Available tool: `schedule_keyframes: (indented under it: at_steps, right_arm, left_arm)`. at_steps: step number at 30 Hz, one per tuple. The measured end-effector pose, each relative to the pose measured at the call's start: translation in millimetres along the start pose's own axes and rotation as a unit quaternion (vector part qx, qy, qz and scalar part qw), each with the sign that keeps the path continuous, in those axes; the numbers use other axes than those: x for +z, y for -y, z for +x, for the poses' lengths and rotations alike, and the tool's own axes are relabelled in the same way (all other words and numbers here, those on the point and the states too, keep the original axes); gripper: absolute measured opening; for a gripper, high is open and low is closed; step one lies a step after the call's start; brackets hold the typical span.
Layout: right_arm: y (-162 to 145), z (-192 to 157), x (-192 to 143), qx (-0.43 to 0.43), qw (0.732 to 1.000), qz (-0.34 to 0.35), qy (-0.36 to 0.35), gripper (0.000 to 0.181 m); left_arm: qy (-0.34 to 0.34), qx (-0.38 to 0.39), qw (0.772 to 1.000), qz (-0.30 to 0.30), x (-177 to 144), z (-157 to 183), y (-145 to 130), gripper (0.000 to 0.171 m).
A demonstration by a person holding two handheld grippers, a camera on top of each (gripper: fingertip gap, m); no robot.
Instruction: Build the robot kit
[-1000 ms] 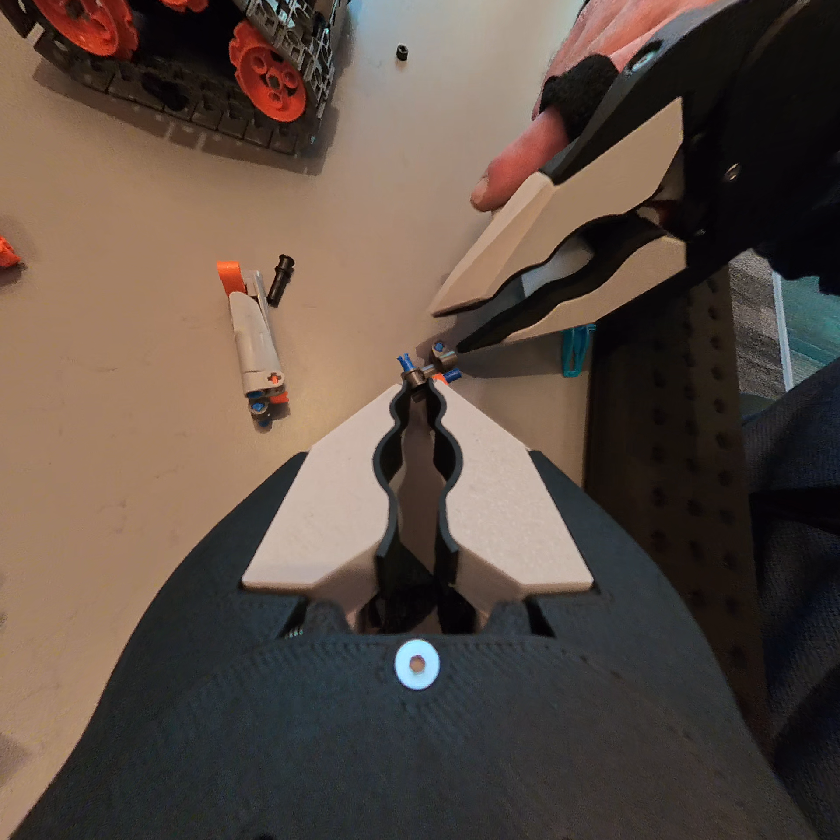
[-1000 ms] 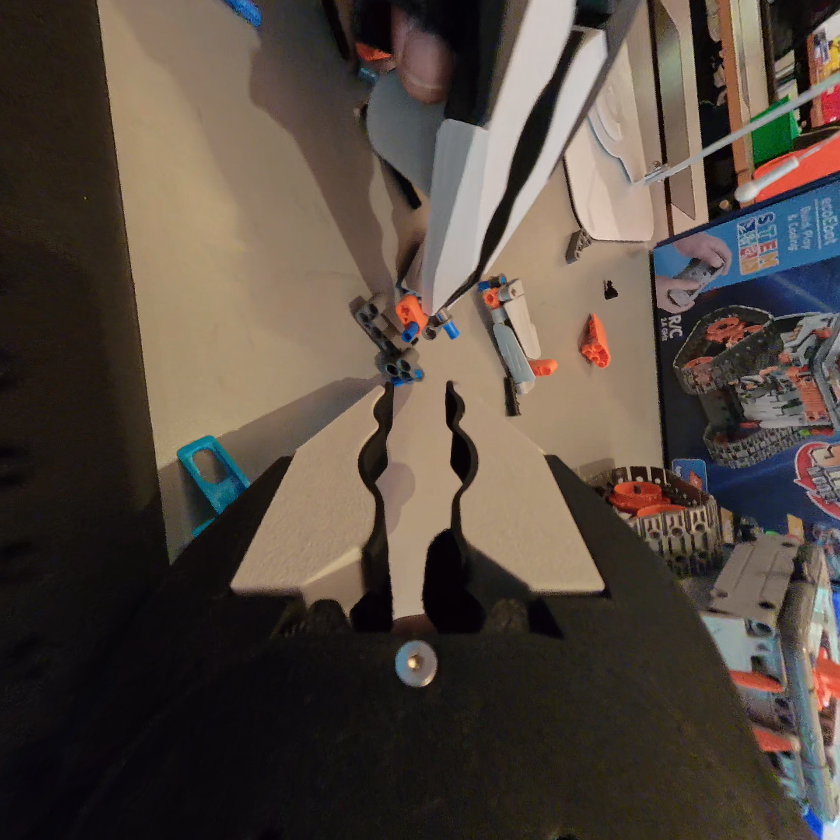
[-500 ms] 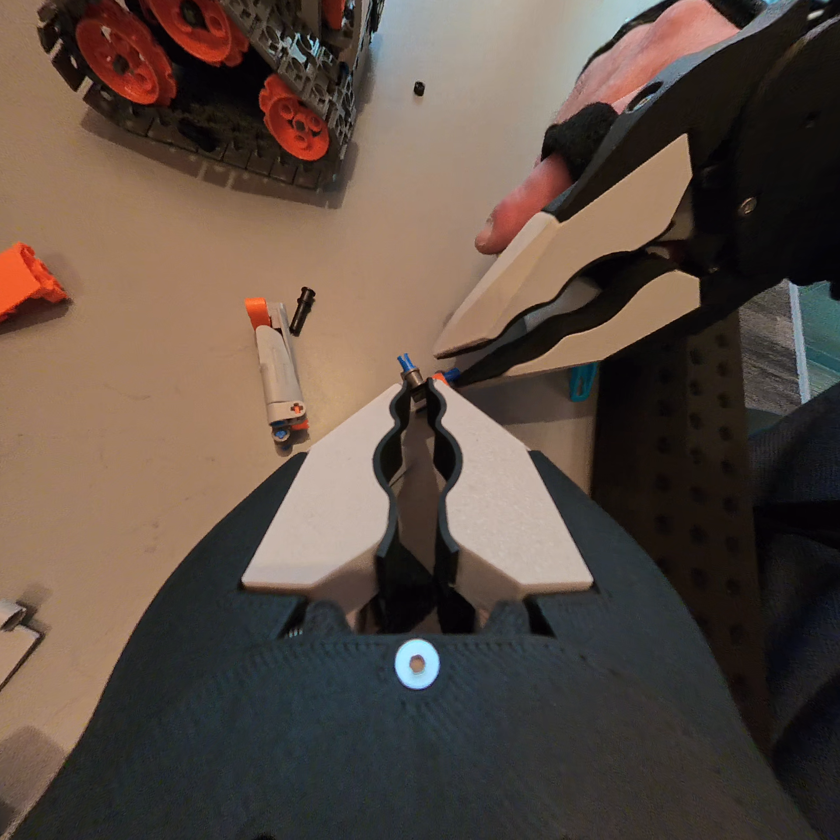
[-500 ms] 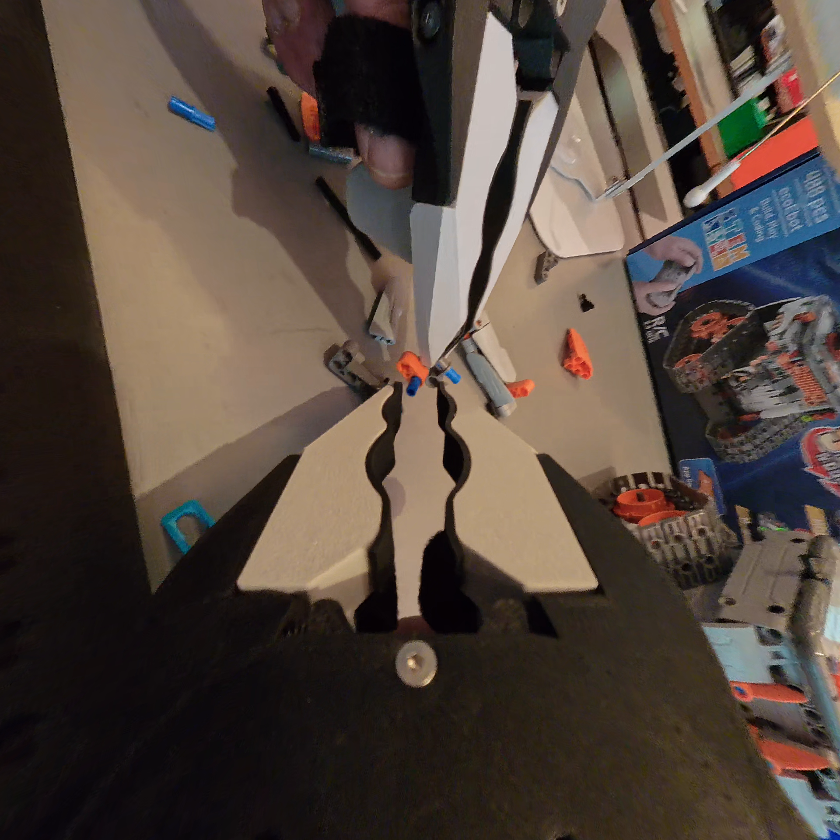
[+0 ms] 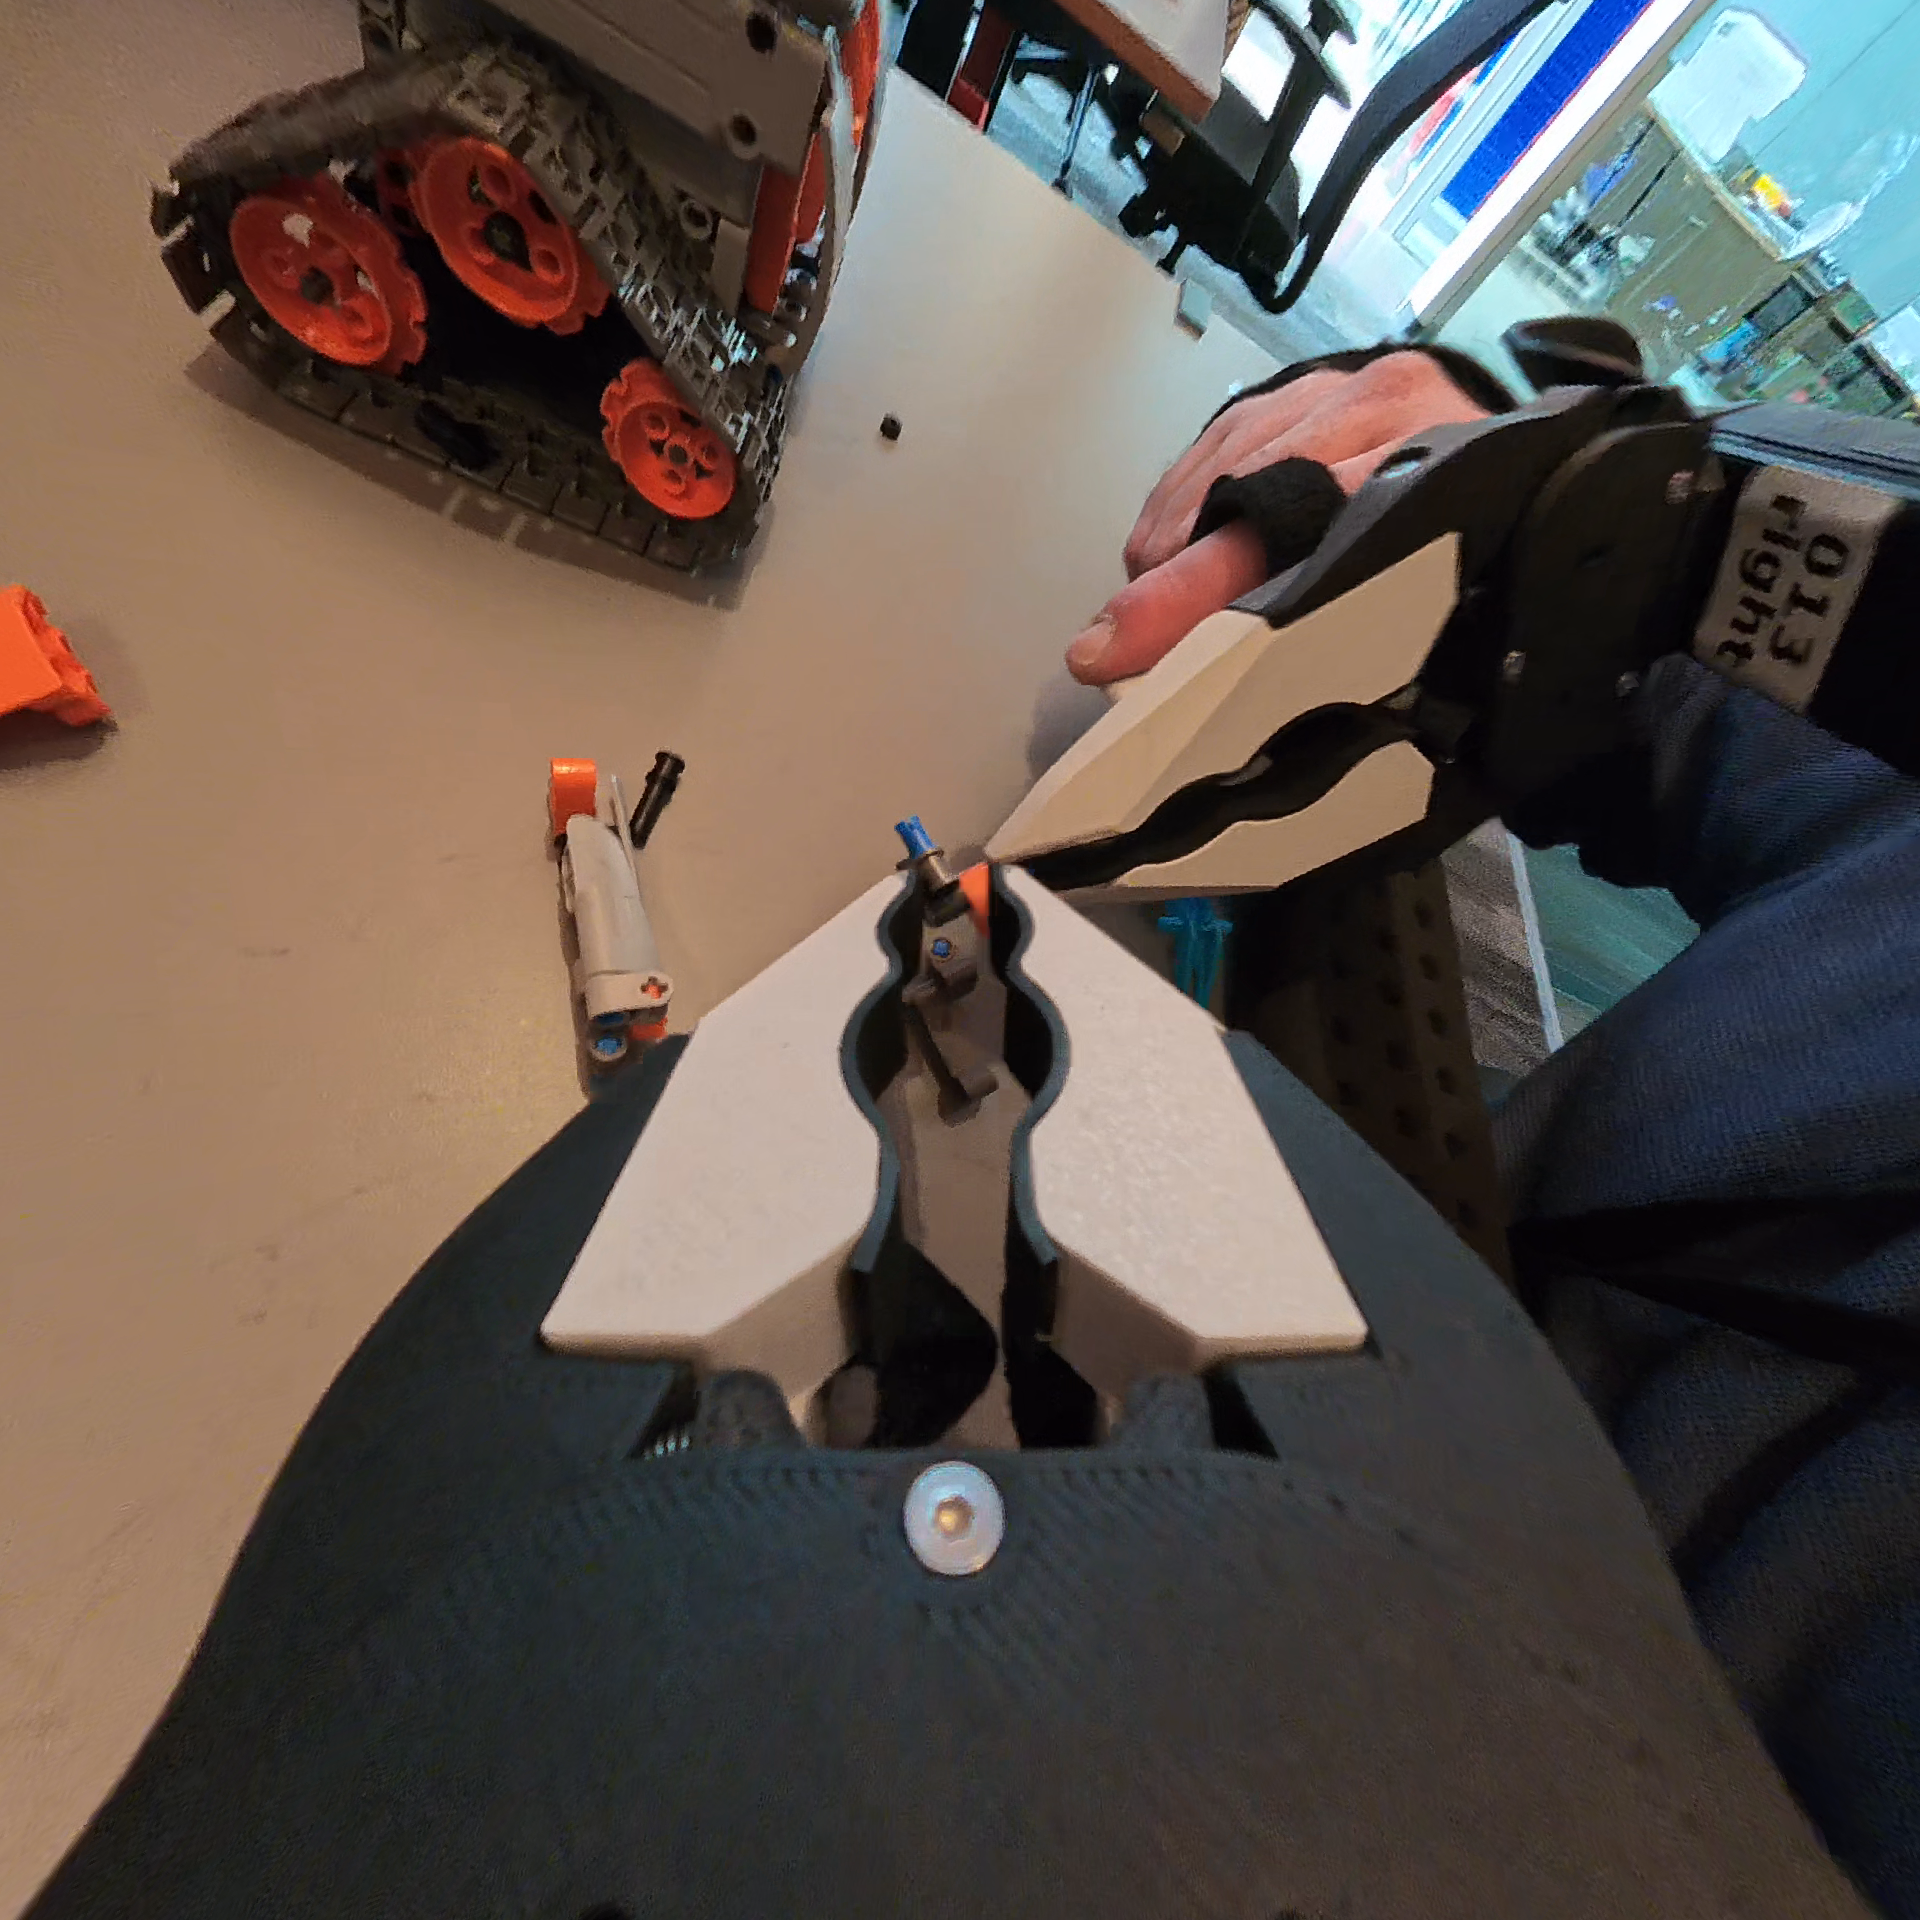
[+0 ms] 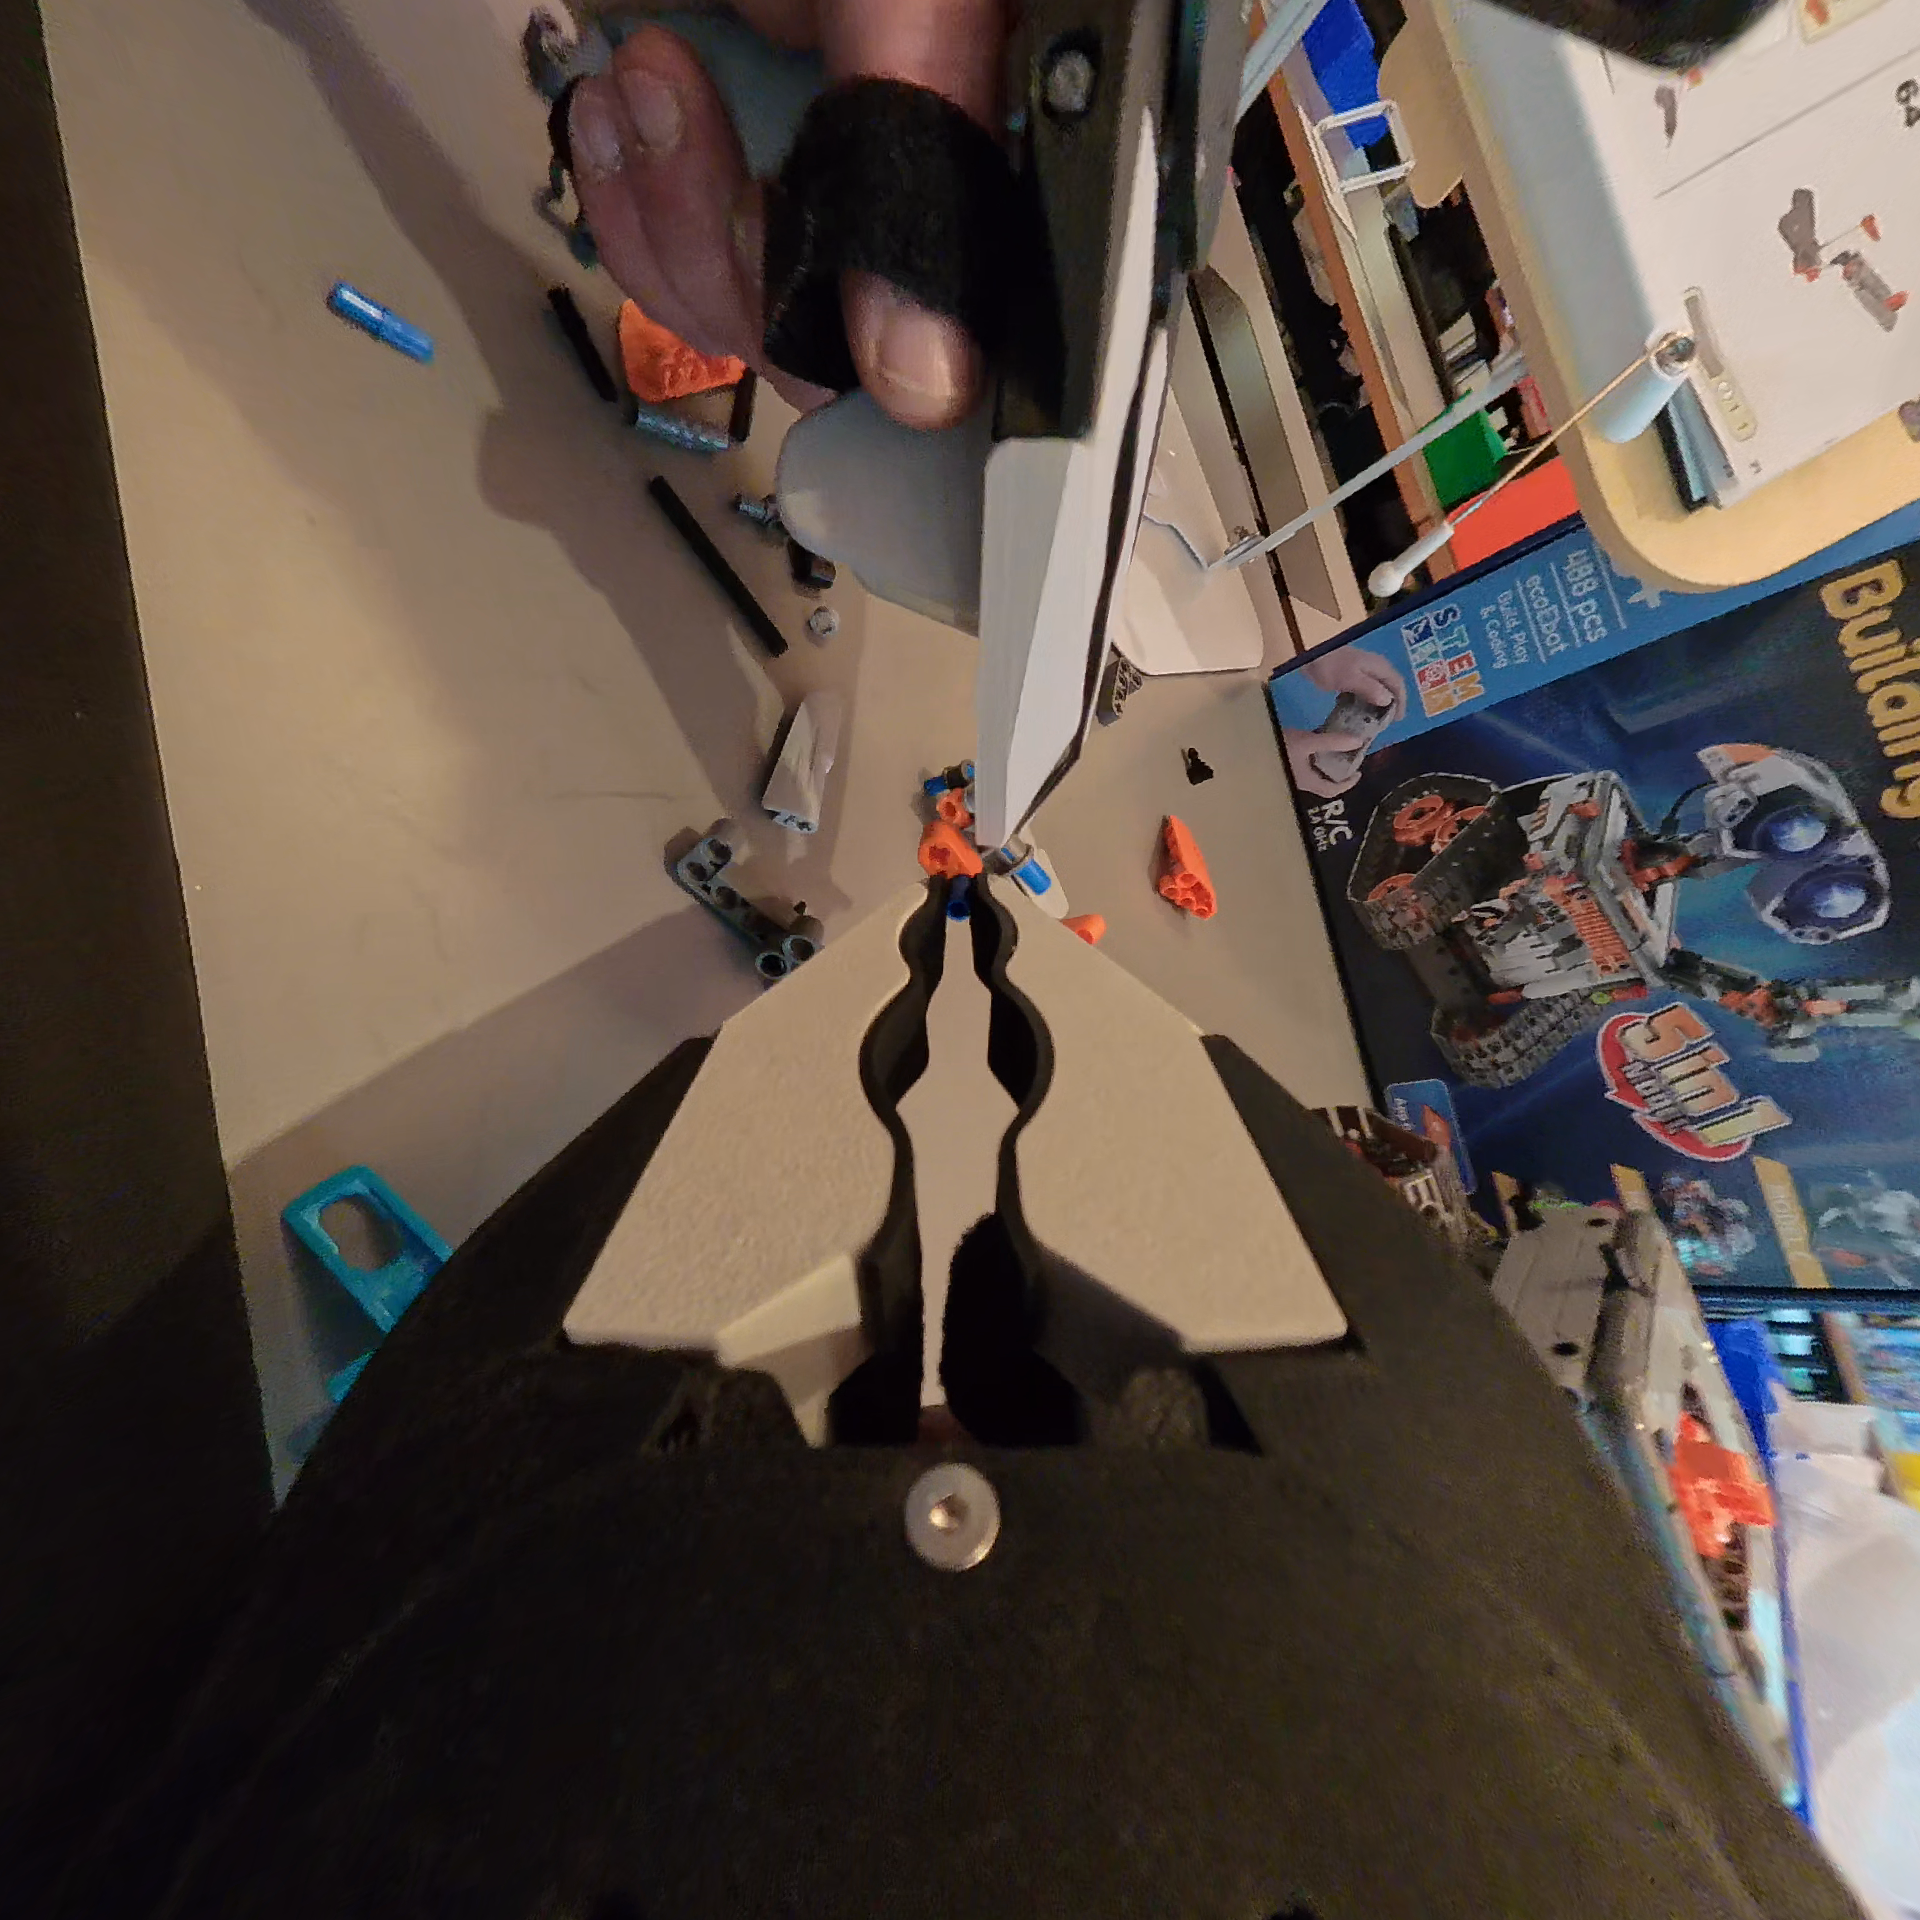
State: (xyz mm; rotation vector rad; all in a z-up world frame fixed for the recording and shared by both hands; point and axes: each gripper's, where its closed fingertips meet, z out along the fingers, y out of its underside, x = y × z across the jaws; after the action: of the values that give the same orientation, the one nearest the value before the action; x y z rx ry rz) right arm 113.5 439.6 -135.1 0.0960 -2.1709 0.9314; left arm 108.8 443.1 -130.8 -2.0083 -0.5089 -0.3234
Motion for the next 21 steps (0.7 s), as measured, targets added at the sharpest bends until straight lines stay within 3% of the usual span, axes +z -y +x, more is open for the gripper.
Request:
schedule_keyframes:
  at_steps: [2,6,9,12,15,20,21]
  right_arm:
    - [-0.8,1.9,-0.7,0.045,0.999,0.009,0.018,0.002]
    - [-1.4,9.5,-3.9,0.162,0.984,0.04,0.061,0.002]
    - [3.0,8.0,-6.7,0.208,0.971,0.065,0.099,0.002]
    - [9.8,5.0,-8.8,0.231,0.961,0.083,0.126,0.002]
    - [8.7,7.3,-8.4,0.243,0.958,0.083,0.128,0.002]
    - [8.4,9.2,-6.1,0.271,0.948,0.089,0.141,0.002]
    - [8.9,9.1,-6.2,0.272,0.947,0.09,0.143,0.002]
  left_arm:
    - [0.012,0.03,0.999,0.031,-5.8,1.5,10.0,0.022]
    - [0.069,0.193,0.978,0.048,-16.8,12.3,17.3,0.031]
    - [0.133,0.35,0.927,0.015,-11.9,15.6,12.4,0.032]
    - [0.164,0.447,0.879,-0.009,-3.7,17.5,8.1,0.023]
    - [0.174,0.471,0.865,-0.016,-0.4,16.7,6.1,0.006]
    - [0.198,0.497,0.845,-0.01,-1.9,13.7,7.7,0.007]
    - [0.2,0.499,0.843,-0.019,-1.4,12.1,4.6,0.016]
